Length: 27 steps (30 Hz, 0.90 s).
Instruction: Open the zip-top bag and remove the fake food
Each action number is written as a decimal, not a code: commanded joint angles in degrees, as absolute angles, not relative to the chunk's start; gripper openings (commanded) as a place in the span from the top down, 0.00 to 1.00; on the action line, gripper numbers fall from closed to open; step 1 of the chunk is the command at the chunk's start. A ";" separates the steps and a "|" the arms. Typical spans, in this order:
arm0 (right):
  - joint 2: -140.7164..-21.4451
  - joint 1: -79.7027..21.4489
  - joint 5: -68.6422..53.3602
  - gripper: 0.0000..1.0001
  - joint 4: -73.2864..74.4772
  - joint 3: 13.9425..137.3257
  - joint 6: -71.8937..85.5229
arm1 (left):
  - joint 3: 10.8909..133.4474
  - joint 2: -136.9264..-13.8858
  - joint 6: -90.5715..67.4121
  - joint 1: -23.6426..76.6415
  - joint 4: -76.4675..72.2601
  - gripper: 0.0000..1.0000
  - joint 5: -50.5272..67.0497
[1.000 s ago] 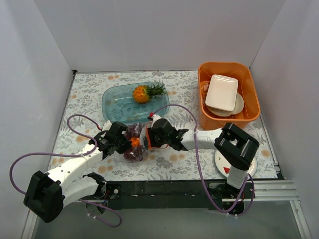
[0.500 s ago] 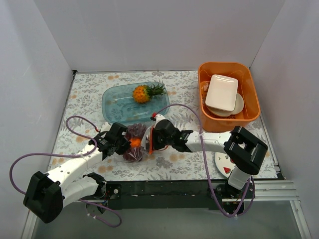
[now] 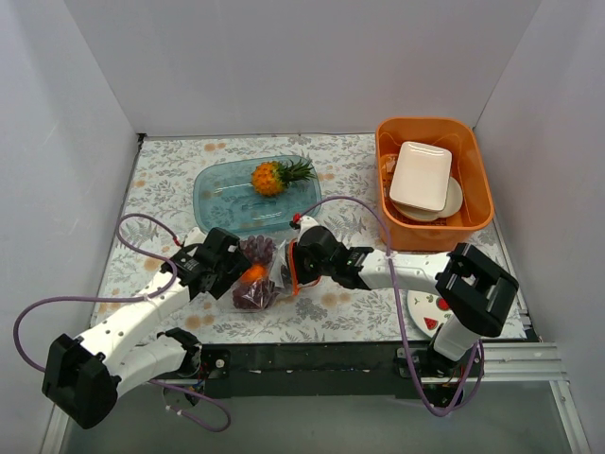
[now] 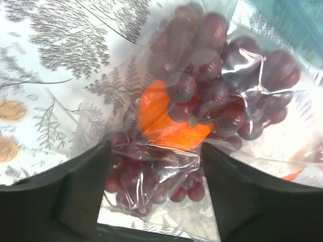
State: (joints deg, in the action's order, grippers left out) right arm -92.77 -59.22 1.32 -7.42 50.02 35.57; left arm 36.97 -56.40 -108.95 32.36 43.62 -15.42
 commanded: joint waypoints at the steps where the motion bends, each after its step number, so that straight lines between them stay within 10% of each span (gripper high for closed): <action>1: -90.88 -58.89 2.63 0.56 -8.17 50.45 34.28 | 42.88 -55.11 -111.53 32.34 54.30 0.26 -21.09; 27: -99.75 -55.02 -7.99 0.33 -23.73 47.37 34.80 | 32.61 -56.16 -111.62 32.34 47.99 0.60 -13.89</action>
State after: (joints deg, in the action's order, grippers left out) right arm -97.93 -55.13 -5.61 -17.67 47.79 33.76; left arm 34.37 -55.79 -111.92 32.36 50.85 -15.75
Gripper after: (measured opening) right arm 0.655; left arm 0.444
